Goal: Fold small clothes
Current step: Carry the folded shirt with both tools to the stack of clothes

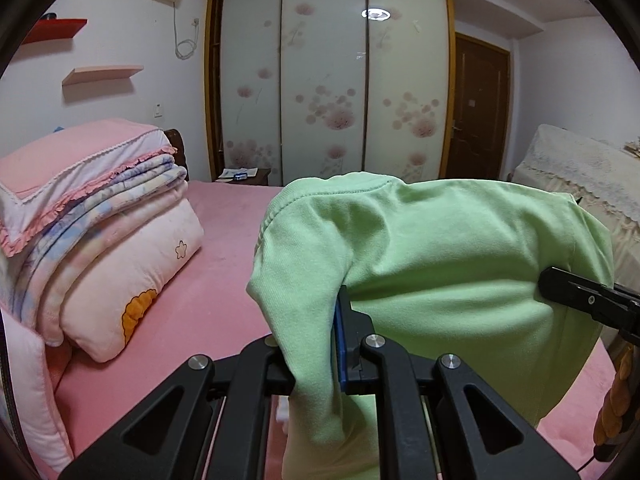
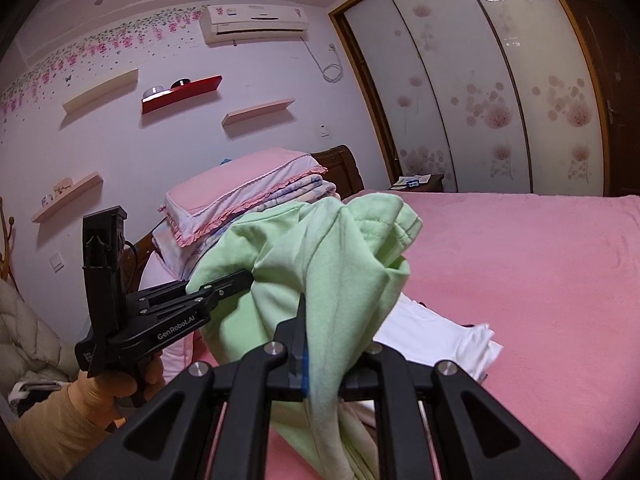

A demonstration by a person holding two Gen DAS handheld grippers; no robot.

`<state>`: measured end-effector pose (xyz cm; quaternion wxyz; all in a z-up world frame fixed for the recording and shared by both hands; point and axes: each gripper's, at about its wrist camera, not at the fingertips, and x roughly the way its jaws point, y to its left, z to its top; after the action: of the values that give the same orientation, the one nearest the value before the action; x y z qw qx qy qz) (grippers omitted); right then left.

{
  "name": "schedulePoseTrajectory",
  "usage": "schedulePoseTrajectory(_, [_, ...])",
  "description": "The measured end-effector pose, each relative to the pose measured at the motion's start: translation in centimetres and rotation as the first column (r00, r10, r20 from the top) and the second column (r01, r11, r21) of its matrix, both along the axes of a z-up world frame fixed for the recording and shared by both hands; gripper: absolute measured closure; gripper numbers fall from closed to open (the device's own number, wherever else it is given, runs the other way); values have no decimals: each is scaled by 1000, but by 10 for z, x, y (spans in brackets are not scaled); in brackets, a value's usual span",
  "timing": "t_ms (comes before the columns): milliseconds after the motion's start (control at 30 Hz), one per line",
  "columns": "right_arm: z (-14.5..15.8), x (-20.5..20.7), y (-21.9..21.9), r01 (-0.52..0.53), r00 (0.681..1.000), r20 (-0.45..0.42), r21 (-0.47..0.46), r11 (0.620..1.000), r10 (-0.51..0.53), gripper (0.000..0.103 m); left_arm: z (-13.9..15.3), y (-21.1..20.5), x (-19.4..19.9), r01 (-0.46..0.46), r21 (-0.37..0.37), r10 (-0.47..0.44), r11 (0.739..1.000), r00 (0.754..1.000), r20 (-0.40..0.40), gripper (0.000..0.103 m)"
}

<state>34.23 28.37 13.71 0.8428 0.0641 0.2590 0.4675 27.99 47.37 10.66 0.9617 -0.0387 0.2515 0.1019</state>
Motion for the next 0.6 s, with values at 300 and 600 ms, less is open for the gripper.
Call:
schedulePoseTrajectory(300, [-69, 86, 33, 28, 990, -137, 11, 1000, -26, 94, -53, 24, 94, -23, 41, 28, 999, 992, -123, 95])
schedulePoseTrajectory(600, [-125, 153, 50, 117, 982, -140, -95, 989, -130, 94, -129, 24, 181, -25, 48, 33, 999, 981, -190, 93])
